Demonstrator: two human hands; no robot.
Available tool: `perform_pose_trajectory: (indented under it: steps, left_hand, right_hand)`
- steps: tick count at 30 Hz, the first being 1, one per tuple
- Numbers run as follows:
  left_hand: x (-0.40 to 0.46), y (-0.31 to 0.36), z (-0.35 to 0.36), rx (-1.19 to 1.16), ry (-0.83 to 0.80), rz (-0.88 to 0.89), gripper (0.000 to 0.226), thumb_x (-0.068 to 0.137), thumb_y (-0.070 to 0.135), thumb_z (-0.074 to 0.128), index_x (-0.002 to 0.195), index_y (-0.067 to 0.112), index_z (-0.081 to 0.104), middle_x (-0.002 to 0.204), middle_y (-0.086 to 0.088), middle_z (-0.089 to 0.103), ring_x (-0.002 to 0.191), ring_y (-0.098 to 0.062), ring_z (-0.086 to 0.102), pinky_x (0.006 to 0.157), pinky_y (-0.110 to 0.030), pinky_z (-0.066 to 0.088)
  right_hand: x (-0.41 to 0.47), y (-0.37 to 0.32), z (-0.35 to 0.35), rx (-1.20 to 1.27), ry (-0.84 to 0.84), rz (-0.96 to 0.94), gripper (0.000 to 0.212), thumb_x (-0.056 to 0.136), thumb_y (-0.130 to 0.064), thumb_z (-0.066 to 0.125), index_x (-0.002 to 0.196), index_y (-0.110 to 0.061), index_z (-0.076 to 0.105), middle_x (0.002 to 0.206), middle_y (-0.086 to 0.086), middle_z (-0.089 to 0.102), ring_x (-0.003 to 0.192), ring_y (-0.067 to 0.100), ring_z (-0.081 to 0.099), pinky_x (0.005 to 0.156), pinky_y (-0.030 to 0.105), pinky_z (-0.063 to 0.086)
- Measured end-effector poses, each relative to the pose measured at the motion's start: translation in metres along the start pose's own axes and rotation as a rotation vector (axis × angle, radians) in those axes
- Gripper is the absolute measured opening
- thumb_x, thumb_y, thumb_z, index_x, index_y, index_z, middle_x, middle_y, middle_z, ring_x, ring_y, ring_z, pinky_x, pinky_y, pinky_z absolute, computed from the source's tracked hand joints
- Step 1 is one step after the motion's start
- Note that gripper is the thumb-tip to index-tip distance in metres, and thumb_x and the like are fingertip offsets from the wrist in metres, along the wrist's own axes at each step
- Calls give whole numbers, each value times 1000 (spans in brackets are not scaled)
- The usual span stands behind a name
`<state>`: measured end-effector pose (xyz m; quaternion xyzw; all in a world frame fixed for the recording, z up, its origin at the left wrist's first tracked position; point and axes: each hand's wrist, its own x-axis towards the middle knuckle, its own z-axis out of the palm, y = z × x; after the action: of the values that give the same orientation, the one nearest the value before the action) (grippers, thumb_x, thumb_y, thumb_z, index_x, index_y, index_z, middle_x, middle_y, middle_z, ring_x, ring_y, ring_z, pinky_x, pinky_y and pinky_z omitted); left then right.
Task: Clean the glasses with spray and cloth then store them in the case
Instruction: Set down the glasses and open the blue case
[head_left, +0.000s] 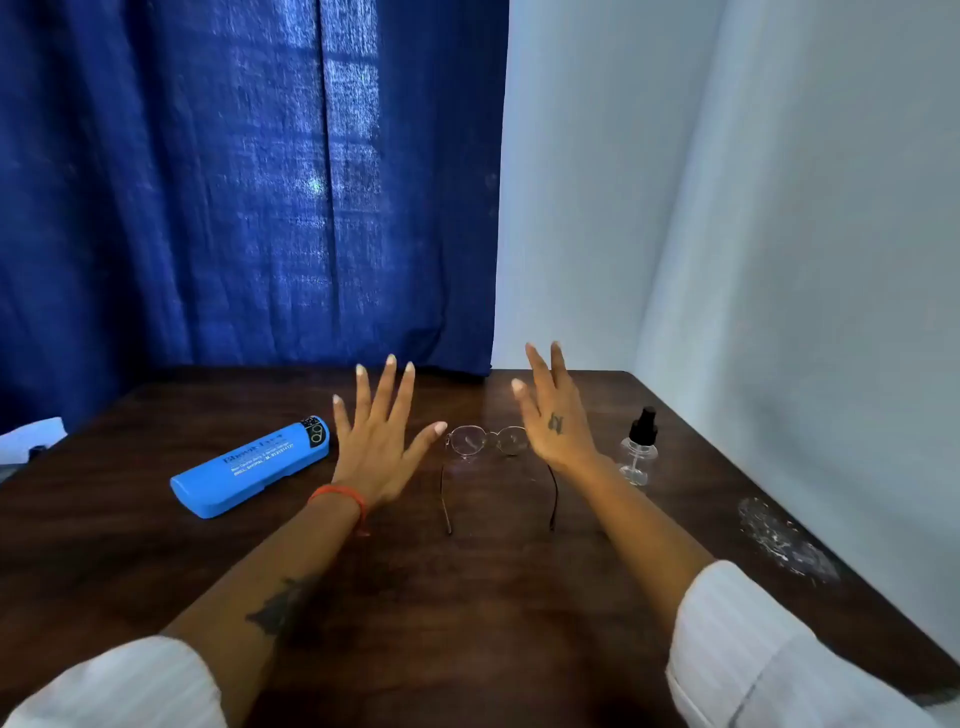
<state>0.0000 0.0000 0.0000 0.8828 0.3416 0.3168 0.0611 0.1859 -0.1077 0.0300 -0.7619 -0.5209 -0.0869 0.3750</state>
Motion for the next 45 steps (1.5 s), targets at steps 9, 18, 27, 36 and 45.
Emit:
perform_pose_trajectory:
  steps: [9, 18, 27, 36, 45]
  left_hand:
    - [-13, -6, 34, -259, -213, 108, 77, 83, -2, 58, 142, 33, 24, 157, 7, 8, 143, -17, 10, 114, -33, 19]
    - [-6, 0, 45, -376, -14, 68, 25, 83, -5, 58, 101, 8, 72, 121, -10, 63, 118, -20, 56, 104, -21, 34]
    - [-12, 8, 23, -580, 81, 6, 17, 82, 8, 65, 97, 14, 70, 90, 3, 71, 82, -4, 66, 79, -13, 49]
    - [-40, 14, 20, -762, 41, -105, 29, 84, 3, 61, 105, 23, 63, 90, -6, 69, 82, -11, 68, 70, -17, 56]
    - [-50, 7, 21, -689, -34, -149, 39, 78, 14, 71, 115, 21, 60, 100, 2, 68, 88, -5, 65, 80, -22, 53]
  right_hand:
    - [-29, 54, 14, 2, -107, 64, 58, 69, 21, 52, 111, -16, 68, 135, 10, 52, 125, 23, 48, 105, 32, 39]
    - [-36, 66, 20, 146, 65, -71, 30, 77, 16, 60, 91, -6, 74, 102, 11, 72, 97, 18, 66, 94, 34, 50]
    - [-51, 59, 16, 495, 222, 122, 18, 80, -6, 69, 95, -15, 72, 88, -3, 73, 75, 6, 68, 71, 14, 53]
    - [-72, 51, 14, 645, 77, 244, 16, 83, 1, 65, 95, -8, 68, 85, 16, 71, 76, 21, 68, 66, 24, 58]
    - [-90, 41, 3, 376, 214, 239, 24, 76, -16, 75, 98, -13, 66, 88, -4, 68, 74, -4, 61, 65, 3, 46]
